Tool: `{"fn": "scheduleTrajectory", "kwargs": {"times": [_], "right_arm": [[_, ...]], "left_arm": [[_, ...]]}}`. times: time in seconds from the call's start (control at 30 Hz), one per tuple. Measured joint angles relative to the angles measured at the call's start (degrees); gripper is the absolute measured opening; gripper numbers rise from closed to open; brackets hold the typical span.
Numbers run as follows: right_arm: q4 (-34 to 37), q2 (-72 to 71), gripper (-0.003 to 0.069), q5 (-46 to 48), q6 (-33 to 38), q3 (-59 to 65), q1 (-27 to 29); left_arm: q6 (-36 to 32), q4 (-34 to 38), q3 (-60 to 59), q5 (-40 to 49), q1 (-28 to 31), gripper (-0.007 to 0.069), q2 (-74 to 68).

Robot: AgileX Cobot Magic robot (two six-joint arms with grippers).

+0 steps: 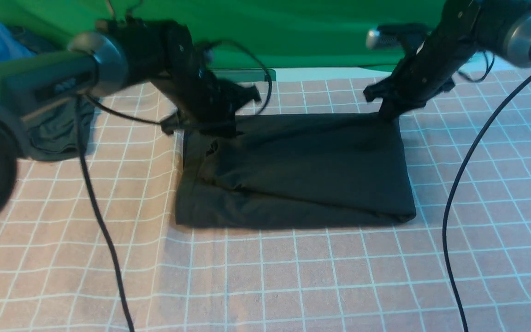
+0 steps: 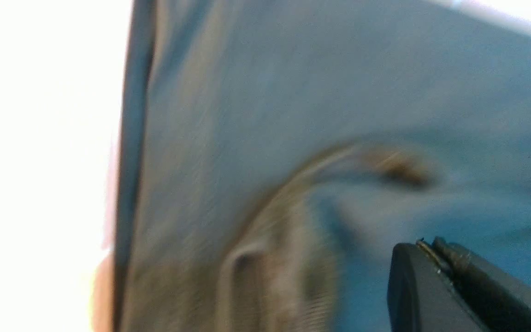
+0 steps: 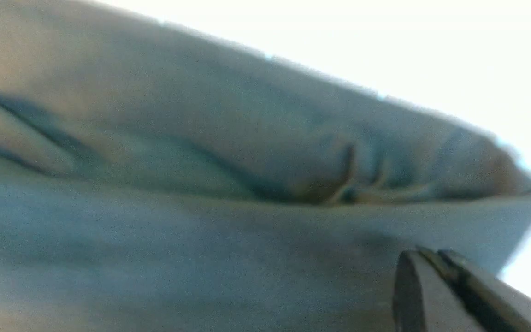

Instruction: Fold a long-sleeved shirt over a pink coffee tablecloth.

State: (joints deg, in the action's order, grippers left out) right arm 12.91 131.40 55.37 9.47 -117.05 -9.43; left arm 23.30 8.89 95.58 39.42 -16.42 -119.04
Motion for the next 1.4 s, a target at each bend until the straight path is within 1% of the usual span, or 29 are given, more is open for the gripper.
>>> {"fn": "scheduleTrajectory", "kwargs": {"times": [0.1,0.23,0.33,0.43,0.53,0.6,0.7,0.73,0.8,0.87,0.93,1.03,1.07,1.23,1.3,1.4], "right_arm": [[0.2,-1.4,0.0059,0.1,0.5,-1.5,-0.6],[0.7,-0.8,0.0059,1.7,1.1,-1.6,-2.2],[0.8,1.1,0.0064,3.2,2.3,-1.5,-4.2],[0.9,2.6,0.0069,2.1,2.7,-1.5,-5.5],[0.9,4.0,0.0071,-0.6,2.8,-1.5,-6.5],[0.9,5.5,0.0071,-5.5,2.8,-1.5,-7.8],[0.8,6.5,0.0071,-12.9,2.8,-1.5,-9.4],[0.8,6.5,0.0071,-13.4,2.8,-1.5,-9.6],[0.9,6.9,0.0071,-18.0,3.5,-1.5,-11.0],[1.0,6.9,0.0071,-18.4,4.6,-1.8,-11.9],[1.1,6.9,0.0071,-16.1,5.3,-3.1,-12.2],[0.9,6.2,0.0071,-10.4,5.6,-5.8,-11.9],[0.8,5.7,0.0071,-6.9,5.6,-7.4,-11.6],[0.7,0.9,0.0071,7.1,6.0,-13.4,-9.5],[0.7,-2.2,0.0071,11.3,5.8,-15.0,-8.1],[0.7,-6.2,0.0071,13.2,4.7,-15.2,-6.5]], "left_arm": [[0.0,0.7,0.5,-2.3,0.0,0.0013,1.7],[-0.2,2.5,0.5,-2.4,-0.1,0.0013,1.2],[-2.8,6.7,0.5,-2.3,-0.1,0.0013,-0.9],[-4.4,9.0,0.5,-2.2,-0.1,0.0013,-2.9],[-5.1,9.5,0.5,-2.1,-0.1,0.0013,-4.5],[-5.5,9.1,0.5,-2.1,-0.1,0.0013,-5.8],[-5.4,6.7,0.5,-2.7,-0.1,0.0013,-6.3],[-5.2,6.2,0.5,-2.8,-0.1,0.0013,-6.3],[-2.2,2.3,0.5,-3.9,-0.1,0.0013,-6.1],[0.8,-1.3,0.5,-4.1,-0.1,0.0013,-6.0],[3.3,-4.9,0.5,-3.5,0.1,0.0013,-5.6],[4.6,-7.1,0.5,-1.8,0.7,0.0013,-4.3],[4.7,-7.4,0.5,-1.1,1.1,0.0013,-3.4],[4.4,-8.1,0.5,2.0,2.8,0.0013,2.8],[3.3,-8.3,0.5,4.0,3.3,0.0013,7.0],[2.7,-8.9,-0.2,6.2,3.5,0.0013,12.5]]}}
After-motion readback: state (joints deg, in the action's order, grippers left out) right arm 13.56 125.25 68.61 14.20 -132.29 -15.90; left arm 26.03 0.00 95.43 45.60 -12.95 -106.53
